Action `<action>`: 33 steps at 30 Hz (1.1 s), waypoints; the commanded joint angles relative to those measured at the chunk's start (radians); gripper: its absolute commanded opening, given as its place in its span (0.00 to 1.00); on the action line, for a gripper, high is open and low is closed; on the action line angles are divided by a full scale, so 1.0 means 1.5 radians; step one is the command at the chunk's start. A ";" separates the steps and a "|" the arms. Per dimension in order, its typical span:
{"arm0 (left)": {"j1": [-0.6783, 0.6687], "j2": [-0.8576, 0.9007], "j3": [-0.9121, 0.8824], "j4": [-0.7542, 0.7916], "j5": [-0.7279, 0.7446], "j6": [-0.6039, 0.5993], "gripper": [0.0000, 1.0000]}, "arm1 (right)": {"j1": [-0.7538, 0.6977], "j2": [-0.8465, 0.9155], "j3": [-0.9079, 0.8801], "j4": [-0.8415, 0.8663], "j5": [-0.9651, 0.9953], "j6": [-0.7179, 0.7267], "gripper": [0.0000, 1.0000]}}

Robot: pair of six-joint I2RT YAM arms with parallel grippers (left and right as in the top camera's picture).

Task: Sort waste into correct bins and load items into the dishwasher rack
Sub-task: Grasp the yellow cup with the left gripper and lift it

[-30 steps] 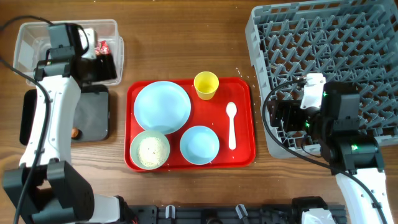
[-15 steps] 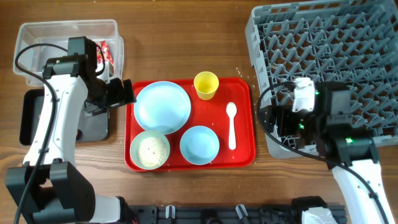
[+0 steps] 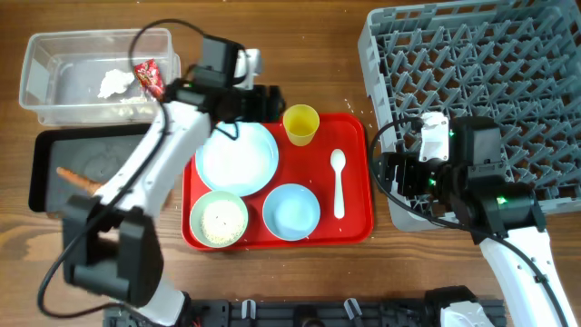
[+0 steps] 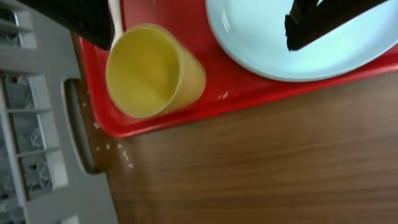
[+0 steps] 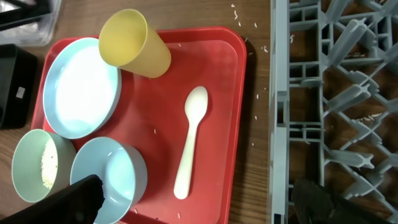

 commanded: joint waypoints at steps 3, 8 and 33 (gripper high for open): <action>-0.058 0.061 0.002 0.051 -0.054 -0.051 0.83 | 0.003 0.001 0.013 -0.004 0.006 0.006 1.00; -0.072 0.115 0.002 0.050 -0.061 -0.056 0.61 | 0.003 0.001 0.013 -0.004 0.006 0.002 1.00; 0.036 0.033 0.002 0.020 0.533 0.001 0.04 | -0.017 0.037 0.013 0.159 -0.052 0.031 1.00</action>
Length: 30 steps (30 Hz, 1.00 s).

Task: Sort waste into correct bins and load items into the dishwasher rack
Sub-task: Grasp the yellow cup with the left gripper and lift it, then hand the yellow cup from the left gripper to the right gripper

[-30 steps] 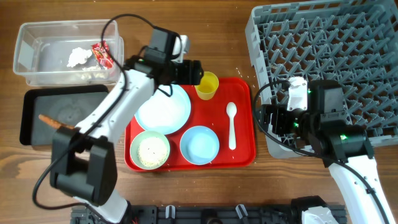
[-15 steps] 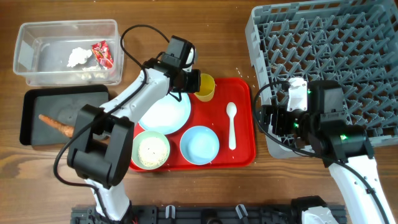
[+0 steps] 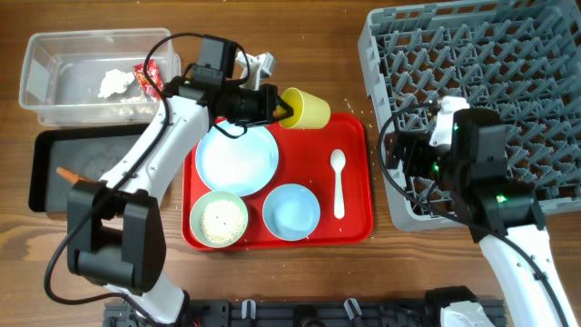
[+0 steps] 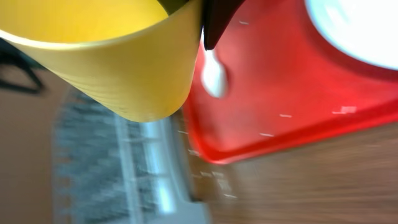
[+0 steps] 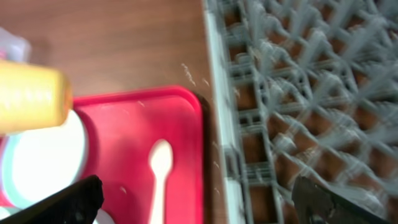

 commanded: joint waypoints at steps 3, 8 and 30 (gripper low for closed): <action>0.008 -0.006 0.002 -0.002 0.229 0.051 0.04 | -0.023 0.083 0.012 0.139 -0.460 -0.096 1.00; 0.008 -0.006 0.002 0.014 0.338 0.051 0.04 | -0.023 0.171 0.012 0.226 -0.658 -0.125 1.00; -0.046 -0.006 0.002 0.060 0.338 0.025 0.04 | -0.023 0.221 0.012 0.315 -0.790 -0.100 0.71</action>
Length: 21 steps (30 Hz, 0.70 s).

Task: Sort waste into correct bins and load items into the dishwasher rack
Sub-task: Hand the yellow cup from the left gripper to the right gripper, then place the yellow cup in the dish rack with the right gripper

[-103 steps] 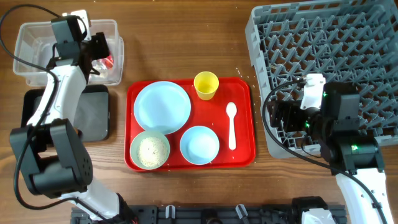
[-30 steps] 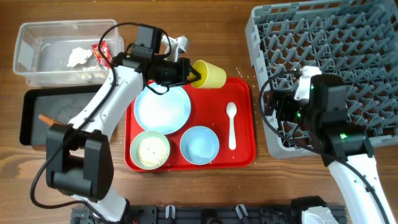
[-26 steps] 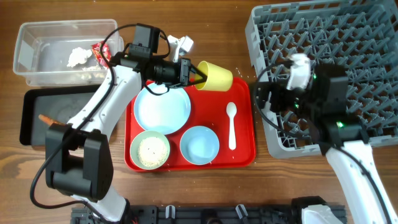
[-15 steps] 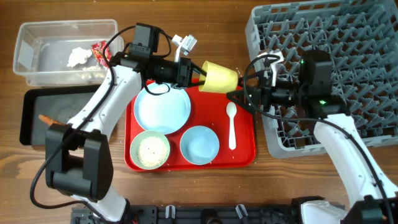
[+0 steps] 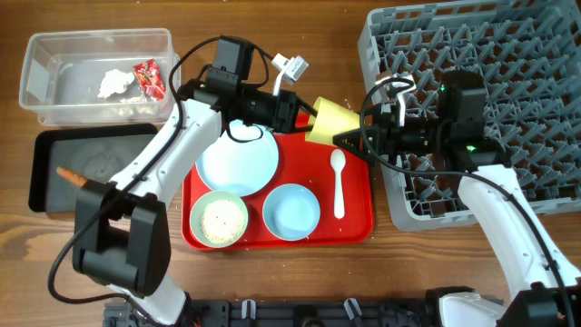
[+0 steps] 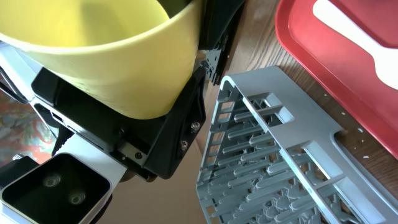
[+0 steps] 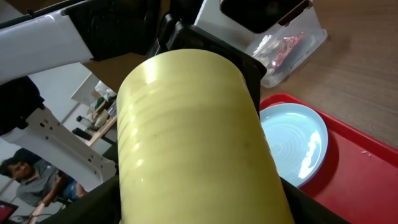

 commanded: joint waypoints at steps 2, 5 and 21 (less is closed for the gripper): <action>0.001 -0.006 0.002 0.006 0.000 -0.016 0.04 | 0.001 0.005 0.009 0.007 -0.028 0.002 0.68; 0.001 -0.006 0.002 0.005 -0.023 -0.016 0.07 | 0.001 0.005 0.009 0.010 -0.020 0.003 0.62; 0.123 -0.061 0.002 -0.065 -0.277 -0.013 0.26 | 0.001 0.001 0.009 -0.014 0.189 0.019 0.17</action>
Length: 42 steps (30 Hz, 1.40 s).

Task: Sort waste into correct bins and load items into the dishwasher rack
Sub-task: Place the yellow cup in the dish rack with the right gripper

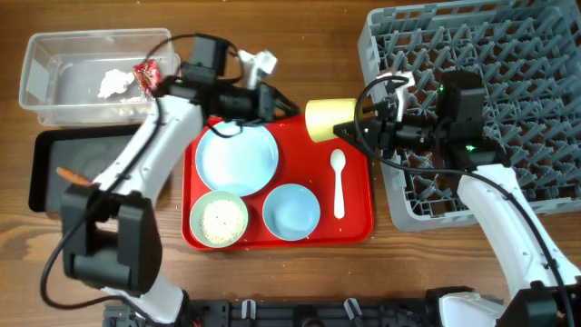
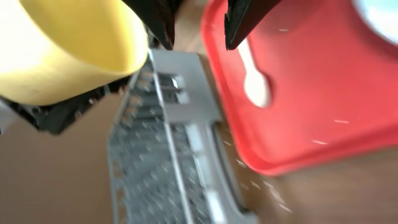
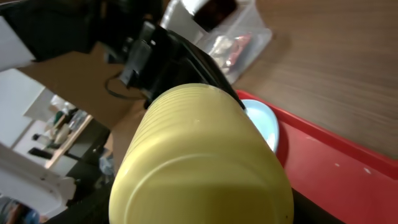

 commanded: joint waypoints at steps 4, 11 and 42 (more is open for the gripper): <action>0.093 -0.081 0.002 -0.014 -0.046 0.004 0.26 | 0.001 -0.018 0.011 -0.028 0.136 0.003 0.15; 0.110 -0.092 0.002 -0.149 -0.272 0.039 0.26 | 0.001 -0.104 0.167 -0.350 0.537 -0.024 0.05; 0.109 -0.091 0.002 -0.254 -0.519 0.039 0.25 | -0.512 0.175 0.281 -0.381 0.704 0.033 0.77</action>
